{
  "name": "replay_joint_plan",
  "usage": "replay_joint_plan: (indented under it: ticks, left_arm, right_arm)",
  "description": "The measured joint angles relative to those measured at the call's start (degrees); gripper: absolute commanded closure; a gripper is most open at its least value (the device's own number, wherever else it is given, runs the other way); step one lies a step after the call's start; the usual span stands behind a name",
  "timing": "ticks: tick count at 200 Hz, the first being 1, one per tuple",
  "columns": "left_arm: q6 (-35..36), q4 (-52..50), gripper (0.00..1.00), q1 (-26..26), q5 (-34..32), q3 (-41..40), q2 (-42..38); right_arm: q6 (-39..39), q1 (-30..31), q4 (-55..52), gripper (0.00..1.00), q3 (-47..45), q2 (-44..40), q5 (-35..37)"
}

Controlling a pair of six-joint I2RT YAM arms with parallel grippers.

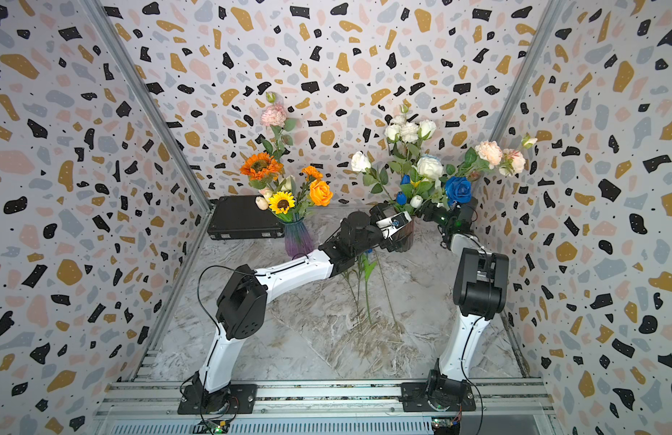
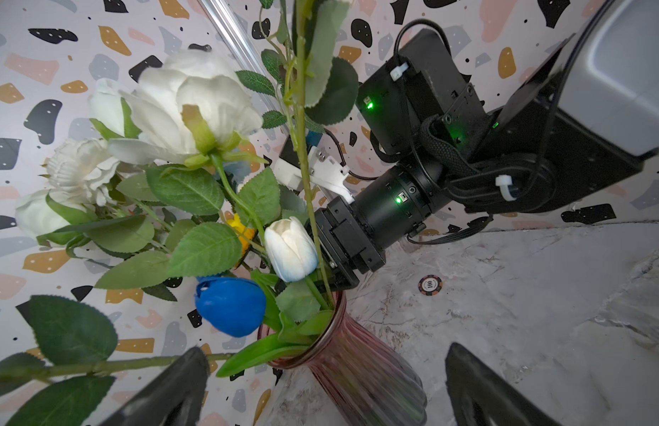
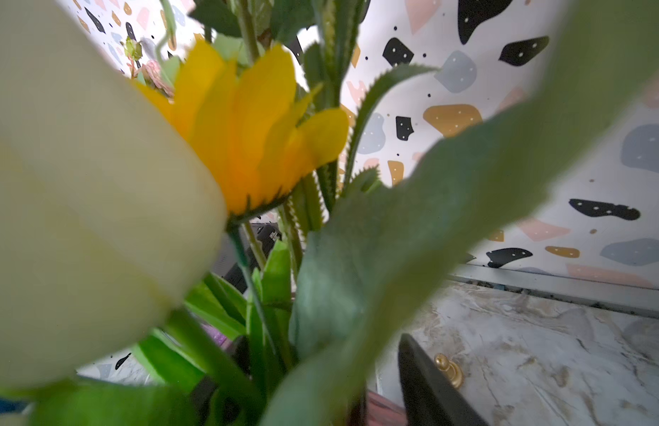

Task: Pick out blue flowers from the vase
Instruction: Move the vase to the center of the board.

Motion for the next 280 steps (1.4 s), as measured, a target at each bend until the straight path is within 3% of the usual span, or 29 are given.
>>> replay_joint_plan:
  ticks: [23,125,231,280]
  left_arm:
    - [-0.5,1.0,0.01,0.3,-0.2,-2.2,-1.6]
    - [-1.8,5.0,0.00,1.0,-1.3,-7.4,-6.8]
    - [-2.2,5.4,0.00,1.0,-1.4,-10.5,-8.4]
    - [-1.2,4.4,0.00,0.4,-1.4,-12.8,-12.0]
  right_arm:
    - [-2.4,0.3,-3.0,0.42,-1.5,-2.2,1.5]
    - [-6.2,1.6,-12.8,0.71,-4.9,-8.8,5.1]
    - [-12.4,2.5,-30.4,0.78,-5.6,-16.3,10.2]
    - [-11.9,2.5,-31.0,0.77,-13.5,-24.0,12.9]
